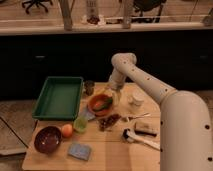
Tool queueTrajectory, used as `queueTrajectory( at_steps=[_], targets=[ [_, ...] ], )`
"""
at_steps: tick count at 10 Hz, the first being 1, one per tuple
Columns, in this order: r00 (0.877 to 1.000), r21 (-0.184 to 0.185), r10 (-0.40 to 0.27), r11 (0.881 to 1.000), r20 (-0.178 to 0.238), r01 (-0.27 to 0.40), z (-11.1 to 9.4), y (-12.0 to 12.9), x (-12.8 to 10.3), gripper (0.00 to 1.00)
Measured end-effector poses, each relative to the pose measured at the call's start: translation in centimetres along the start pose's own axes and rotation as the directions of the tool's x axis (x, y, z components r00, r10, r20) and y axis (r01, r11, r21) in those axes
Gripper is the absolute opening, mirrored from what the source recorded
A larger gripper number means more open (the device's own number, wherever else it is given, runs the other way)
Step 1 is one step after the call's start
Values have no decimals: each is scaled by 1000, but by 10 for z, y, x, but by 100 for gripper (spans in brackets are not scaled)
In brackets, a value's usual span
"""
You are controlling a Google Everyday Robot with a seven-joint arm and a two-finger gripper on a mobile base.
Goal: Place pepper in red bowl
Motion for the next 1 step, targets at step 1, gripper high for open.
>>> queueTrajectory(
  at_steps=[1],
  targets=[
    [1000,0,1,1000,0,-1,0,0,0,80]
  ],
)
